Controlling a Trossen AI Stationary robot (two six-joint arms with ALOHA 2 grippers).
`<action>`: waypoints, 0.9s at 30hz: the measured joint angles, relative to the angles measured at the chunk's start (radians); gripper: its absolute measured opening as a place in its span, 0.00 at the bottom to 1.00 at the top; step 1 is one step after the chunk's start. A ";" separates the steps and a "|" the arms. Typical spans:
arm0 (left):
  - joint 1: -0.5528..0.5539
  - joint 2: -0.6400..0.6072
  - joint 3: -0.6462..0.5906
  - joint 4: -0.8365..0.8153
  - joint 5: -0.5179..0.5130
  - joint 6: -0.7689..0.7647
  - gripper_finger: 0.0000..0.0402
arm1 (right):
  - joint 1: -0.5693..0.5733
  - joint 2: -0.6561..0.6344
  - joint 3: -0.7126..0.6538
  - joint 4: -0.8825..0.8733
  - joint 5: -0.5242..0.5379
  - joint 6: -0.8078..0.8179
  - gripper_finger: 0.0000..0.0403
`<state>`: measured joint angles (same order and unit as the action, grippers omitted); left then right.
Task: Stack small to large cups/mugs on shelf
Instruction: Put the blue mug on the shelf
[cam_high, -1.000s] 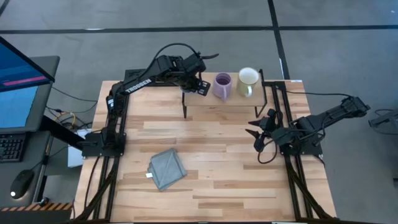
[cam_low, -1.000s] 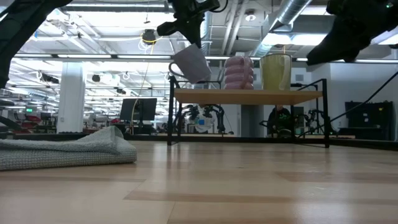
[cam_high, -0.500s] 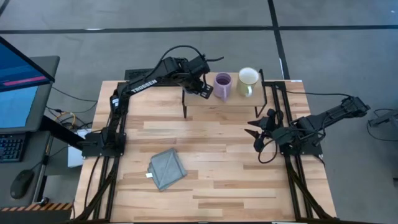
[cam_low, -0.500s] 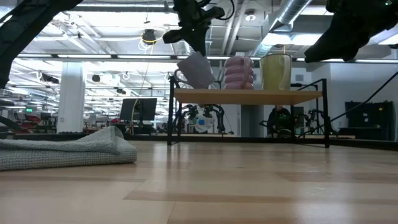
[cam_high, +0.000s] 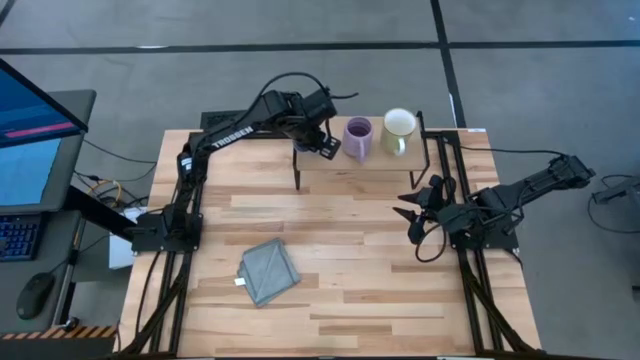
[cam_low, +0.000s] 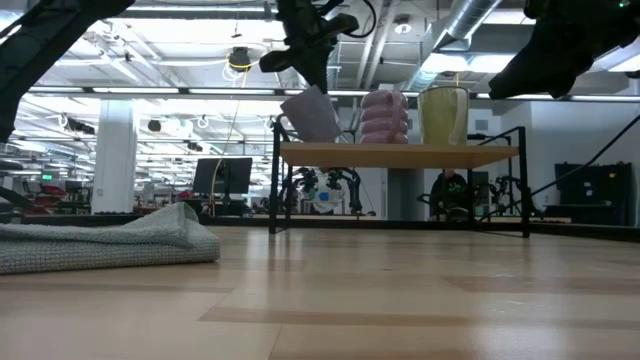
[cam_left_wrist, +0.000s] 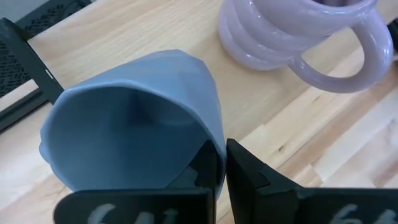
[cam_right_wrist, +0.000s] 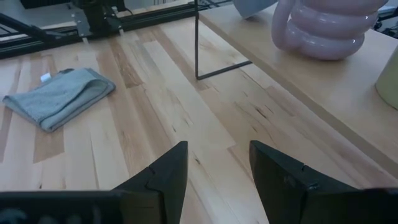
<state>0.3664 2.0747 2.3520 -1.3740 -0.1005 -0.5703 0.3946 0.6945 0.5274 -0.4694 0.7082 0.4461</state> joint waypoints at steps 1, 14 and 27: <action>0.000 0.000 0.000 -0.002 0.008 0.002 0.00 | 0.000 0.000 0.000 0.000 0.000 0.000 0.48; 0.016 0.000 0.001 -0.008 0.028 0.017 0.00 | 0.000 0.000 0.000 0.001 0.000 0.000 0.48; 0.016 0.000 0.001 -0.014 0.043 0.034 0.03 | 0.000 0.000 0.000 0.009 0.003 0.000 0.48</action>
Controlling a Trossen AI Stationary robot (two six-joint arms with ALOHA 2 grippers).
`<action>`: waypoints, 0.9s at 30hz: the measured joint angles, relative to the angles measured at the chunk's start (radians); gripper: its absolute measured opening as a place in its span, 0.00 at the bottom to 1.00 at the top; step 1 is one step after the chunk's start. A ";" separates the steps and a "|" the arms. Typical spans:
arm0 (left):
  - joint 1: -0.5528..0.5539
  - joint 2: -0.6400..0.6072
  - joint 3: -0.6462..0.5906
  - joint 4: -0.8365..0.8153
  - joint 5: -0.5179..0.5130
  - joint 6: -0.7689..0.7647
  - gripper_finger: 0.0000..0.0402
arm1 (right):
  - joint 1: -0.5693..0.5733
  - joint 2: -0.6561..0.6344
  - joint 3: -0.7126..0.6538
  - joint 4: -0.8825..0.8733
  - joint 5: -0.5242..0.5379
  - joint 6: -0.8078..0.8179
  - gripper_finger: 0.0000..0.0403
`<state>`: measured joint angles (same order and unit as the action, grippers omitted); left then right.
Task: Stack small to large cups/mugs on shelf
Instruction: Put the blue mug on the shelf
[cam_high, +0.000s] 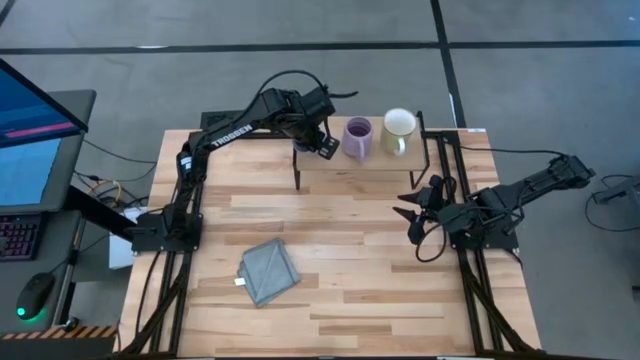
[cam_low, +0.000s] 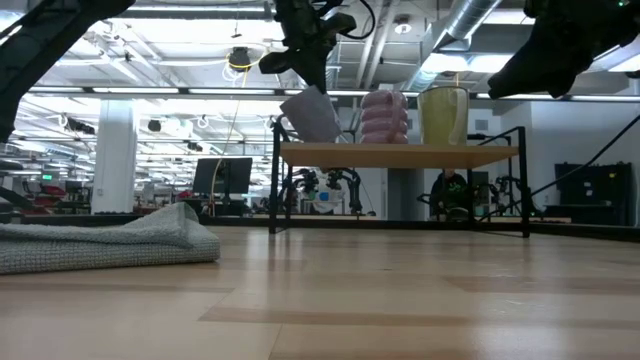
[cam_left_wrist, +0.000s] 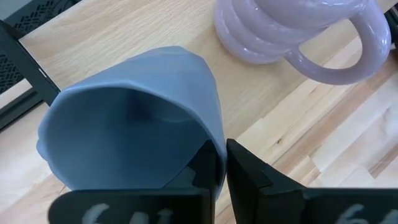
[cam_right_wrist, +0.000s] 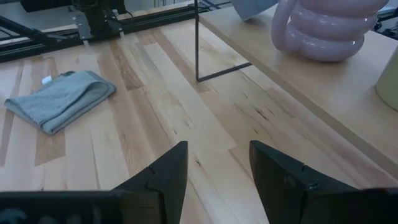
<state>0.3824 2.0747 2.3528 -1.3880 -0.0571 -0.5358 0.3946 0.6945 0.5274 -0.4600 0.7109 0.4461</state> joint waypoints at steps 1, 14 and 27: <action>0.000 0.000 0.000 0.000 0.000 0.000 0.03 | 0.000 0.000 0.000 0.000 0.000 0.000 0.48; 0.000 0.000 -0.001 -0.008 0.003 0.012 0.05 | 0.000 0.000 0.000 0.002 0.000 0.000 0.48; 0.000 0.000 0.002 -0.021 0.018 0.029 0.01 | 0.000 0.000 0.000 0.002 0.000 0.000 0.48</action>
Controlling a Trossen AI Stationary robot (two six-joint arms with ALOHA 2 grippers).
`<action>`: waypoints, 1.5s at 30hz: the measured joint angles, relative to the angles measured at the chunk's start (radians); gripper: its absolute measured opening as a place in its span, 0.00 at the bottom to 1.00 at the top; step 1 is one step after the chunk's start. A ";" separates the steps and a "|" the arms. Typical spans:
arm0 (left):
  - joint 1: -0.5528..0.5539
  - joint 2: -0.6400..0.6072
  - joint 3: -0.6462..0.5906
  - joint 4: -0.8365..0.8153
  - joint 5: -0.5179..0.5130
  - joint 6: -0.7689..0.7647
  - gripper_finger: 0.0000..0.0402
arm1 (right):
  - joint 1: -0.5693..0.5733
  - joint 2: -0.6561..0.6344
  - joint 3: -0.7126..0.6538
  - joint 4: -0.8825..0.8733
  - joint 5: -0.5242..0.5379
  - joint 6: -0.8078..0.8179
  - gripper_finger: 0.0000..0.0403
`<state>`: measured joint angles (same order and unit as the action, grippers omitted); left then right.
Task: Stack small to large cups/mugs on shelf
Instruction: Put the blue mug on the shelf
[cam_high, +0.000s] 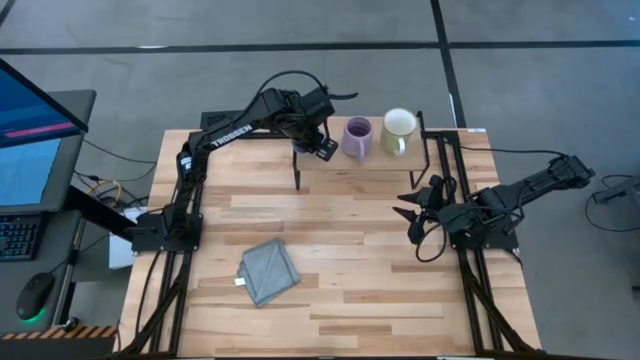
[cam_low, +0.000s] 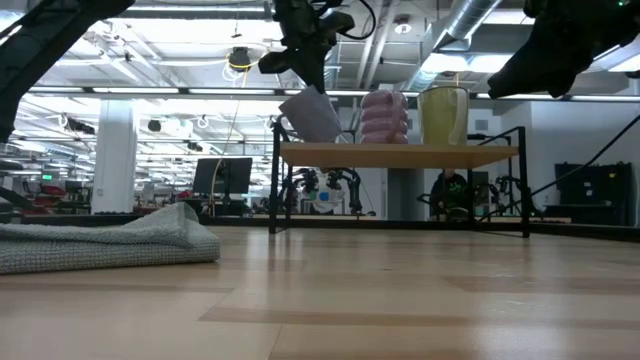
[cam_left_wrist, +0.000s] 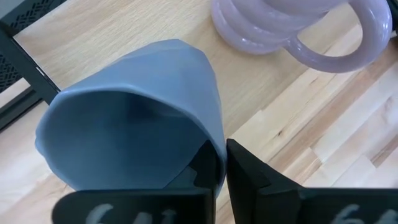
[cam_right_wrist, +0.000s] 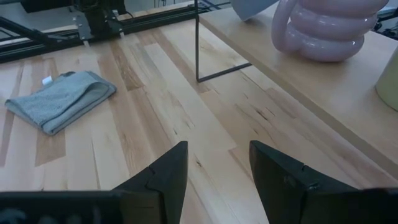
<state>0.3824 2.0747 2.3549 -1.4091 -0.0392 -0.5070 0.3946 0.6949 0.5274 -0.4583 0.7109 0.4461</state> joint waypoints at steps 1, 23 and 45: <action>0.000 0.000 0.001 -0.001 0.001 0.006 0.01 | 0.000 0.000 0.000 0.000 0.000 0.000 0.48; -0.031 -0.076 0.000 -0.019 0.061 0.059 0.00 | -0.011 0.000 0.000 0.003 0.001 0.000 0.48; -0.253 -0.087 -0.001 -0.161 0.151 0.072 0.00 | -0.051 0.000 0.000 0.004 -0.003 0.000 0.48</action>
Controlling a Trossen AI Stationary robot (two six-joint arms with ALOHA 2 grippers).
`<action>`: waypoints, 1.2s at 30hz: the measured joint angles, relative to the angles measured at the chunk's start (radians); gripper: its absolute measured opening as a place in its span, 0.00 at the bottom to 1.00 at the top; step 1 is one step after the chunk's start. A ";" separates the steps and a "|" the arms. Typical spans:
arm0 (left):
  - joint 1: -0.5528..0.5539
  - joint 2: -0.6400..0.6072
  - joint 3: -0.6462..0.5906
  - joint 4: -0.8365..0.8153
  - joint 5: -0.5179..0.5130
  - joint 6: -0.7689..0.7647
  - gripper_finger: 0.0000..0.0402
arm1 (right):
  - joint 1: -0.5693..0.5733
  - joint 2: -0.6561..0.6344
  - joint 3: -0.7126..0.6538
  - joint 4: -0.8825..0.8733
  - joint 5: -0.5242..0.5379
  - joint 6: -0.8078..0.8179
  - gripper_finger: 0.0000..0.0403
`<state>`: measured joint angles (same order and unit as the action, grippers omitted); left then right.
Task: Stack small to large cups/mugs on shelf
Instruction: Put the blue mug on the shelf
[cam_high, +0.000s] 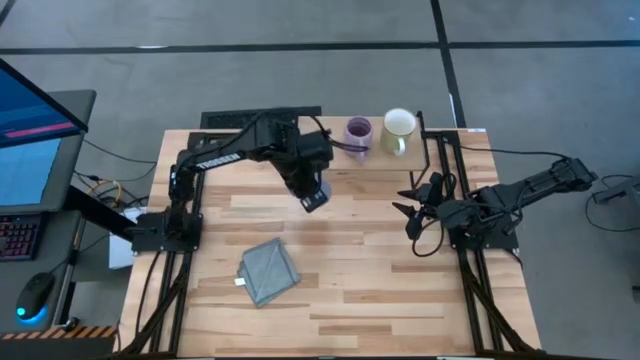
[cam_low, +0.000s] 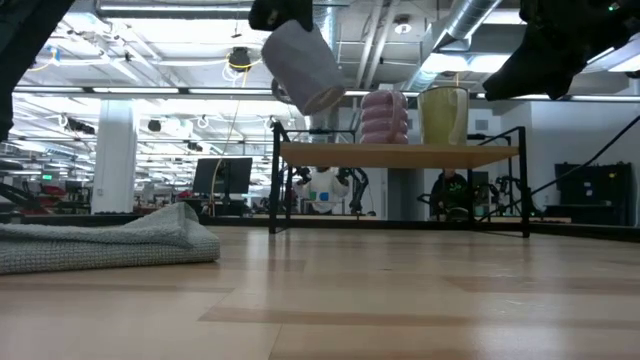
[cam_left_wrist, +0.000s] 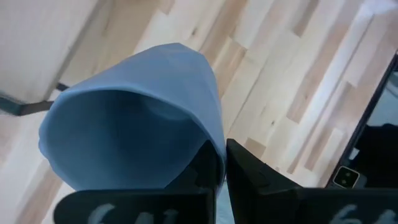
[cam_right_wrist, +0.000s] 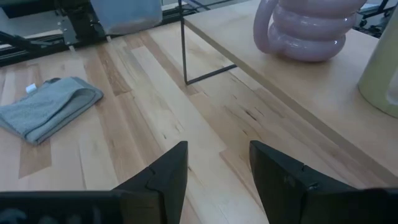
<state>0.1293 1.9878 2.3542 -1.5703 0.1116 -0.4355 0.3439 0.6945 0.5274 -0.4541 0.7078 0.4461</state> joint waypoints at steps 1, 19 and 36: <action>-0.005 0.008 0.000 0.001 -0.001 -0.002 0.00 | 0.000 0.000 0.000 0.000 0.000 0.000 0.48; -0.102 0.209 -0.005 0.002 0.015 -0.007 0.00 | 0.001 0.000 0.000 0.022 -0.004 0.000 0.48; -0.167 0.366 -0.001 0.127 0.062 -0.062 0.00 | 0.002 0.008 0.000 0.017 -0.008 0.025 0.48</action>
<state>-0.0376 2.3539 2.3531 -1.4429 0.1741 -0.4970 0.3462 0.7021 0.5278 -0.4367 0.7002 0.4713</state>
